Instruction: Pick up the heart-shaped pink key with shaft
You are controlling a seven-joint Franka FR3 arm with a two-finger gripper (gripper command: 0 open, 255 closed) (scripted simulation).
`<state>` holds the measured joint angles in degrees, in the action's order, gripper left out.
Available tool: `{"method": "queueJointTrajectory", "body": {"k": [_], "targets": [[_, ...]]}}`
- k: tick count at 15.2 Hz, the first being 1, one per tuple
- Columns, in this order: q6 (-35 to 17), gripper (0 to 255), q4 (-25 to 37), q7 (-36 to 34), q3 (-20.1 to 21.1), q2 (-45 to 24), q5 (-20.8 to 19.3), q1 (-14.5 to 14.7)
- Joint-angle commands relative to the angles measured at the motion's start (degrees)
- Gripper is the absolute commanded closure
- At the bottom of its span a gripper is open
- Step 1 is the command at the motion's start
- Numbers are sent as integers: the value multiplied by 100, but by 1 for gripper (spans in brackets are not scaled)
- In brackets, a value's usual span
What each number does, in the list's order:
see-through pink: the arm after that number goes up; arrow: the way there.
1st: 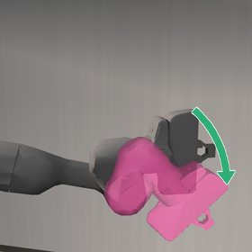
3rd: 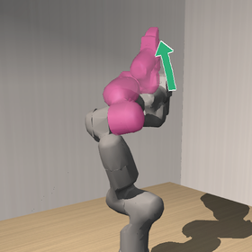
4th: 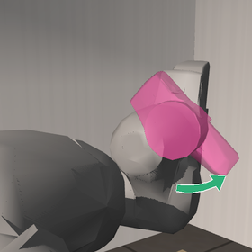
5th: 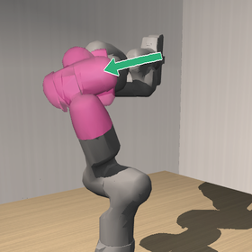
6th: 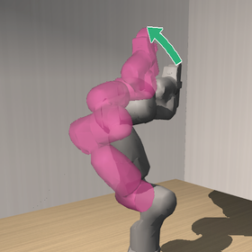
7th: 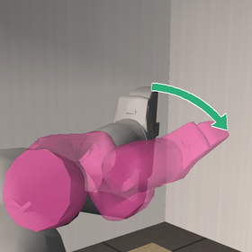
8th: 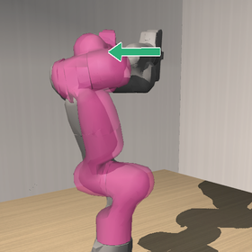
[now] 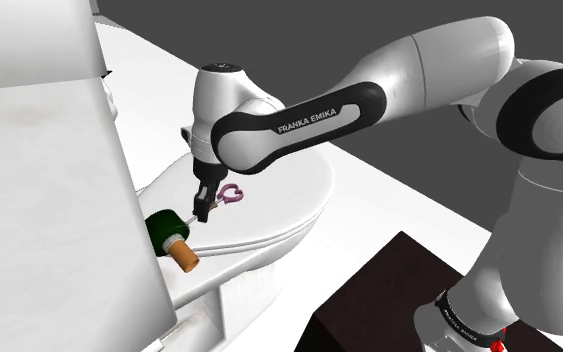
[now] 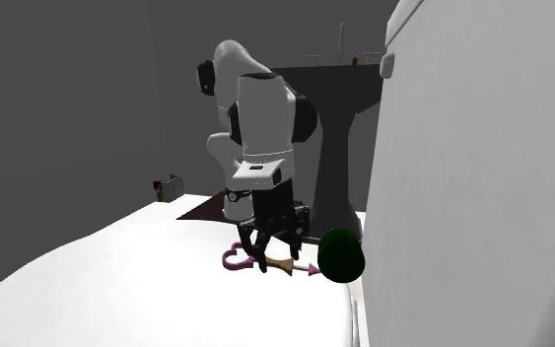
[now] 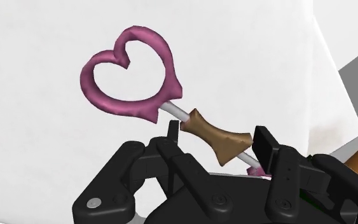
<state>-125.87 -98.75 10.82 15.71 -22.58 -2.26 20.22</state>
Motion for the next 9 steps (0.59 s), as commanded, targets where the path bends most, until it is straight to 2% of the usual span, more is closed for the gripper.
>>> {"method": "queueJointTrajectory", "body": {"k": [1,9], "targets": [[131,255,65,-1,10,64,18,-3],[668,255,406,9,36,267,75,-16]]}}
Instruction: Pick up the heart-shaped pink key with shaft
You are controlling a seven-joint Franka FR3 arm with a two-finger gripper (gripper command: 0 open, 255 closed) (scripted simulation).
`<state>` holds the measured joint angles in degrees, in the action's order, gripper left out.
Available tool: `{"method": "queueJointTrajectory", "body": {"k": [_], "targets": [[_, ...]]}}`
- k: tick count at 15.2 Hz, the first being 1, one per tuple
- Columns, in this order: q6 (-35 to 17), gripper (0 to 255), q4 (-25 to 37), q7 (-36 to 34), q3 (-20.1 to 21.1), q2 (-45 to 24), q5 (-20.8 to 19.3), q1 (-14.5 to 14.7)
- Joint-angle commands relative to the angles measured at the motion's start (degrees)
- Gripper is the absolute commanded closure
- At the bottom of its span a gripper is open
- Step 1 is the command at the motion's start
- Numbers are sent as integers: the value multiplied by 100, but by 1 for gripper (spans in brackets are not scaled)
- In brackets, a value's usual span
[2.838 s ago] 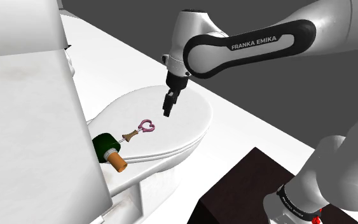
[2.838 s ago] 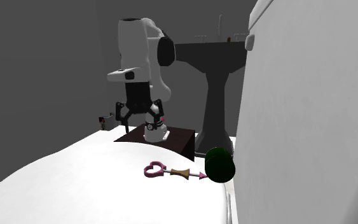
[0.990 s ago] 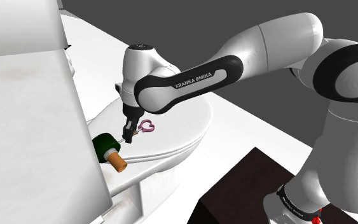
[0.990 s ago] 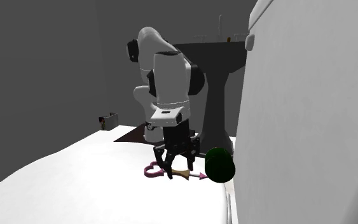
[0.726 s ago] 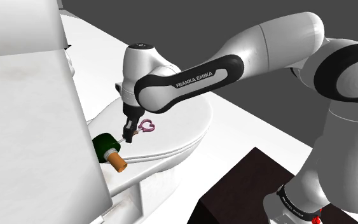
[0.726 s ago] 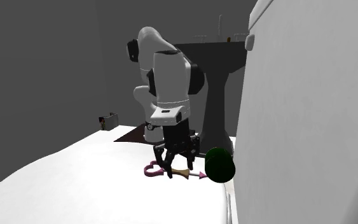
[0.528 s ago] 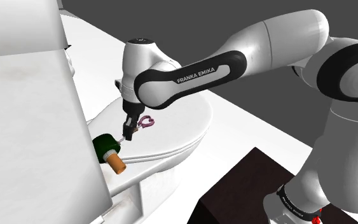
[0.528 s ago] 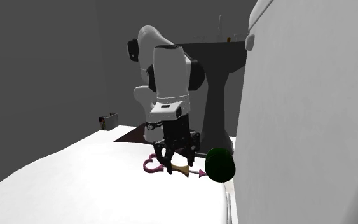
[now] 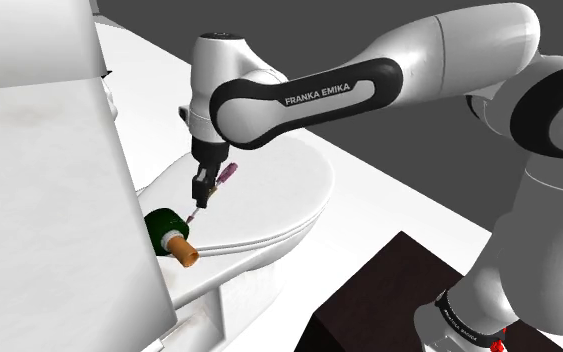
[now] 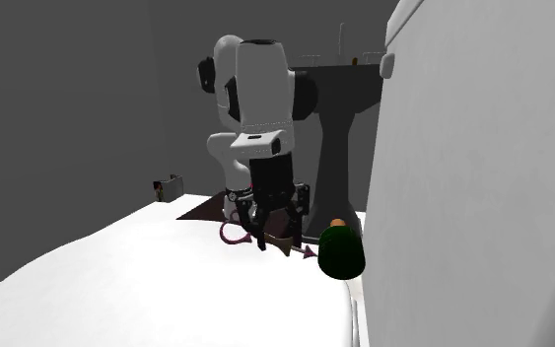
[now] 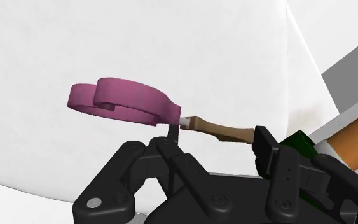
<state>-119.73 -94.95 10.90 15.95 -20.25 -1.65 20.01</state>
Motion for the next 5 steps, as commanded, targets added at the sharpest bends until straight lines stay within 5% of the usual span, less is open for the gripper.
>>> {"method": "queueJointTrajectory", "body": {"k": [1,5], "targets": [[123,255,75,2,15,55,20,3],[273,255,186,2,20,95,31,2]]}}
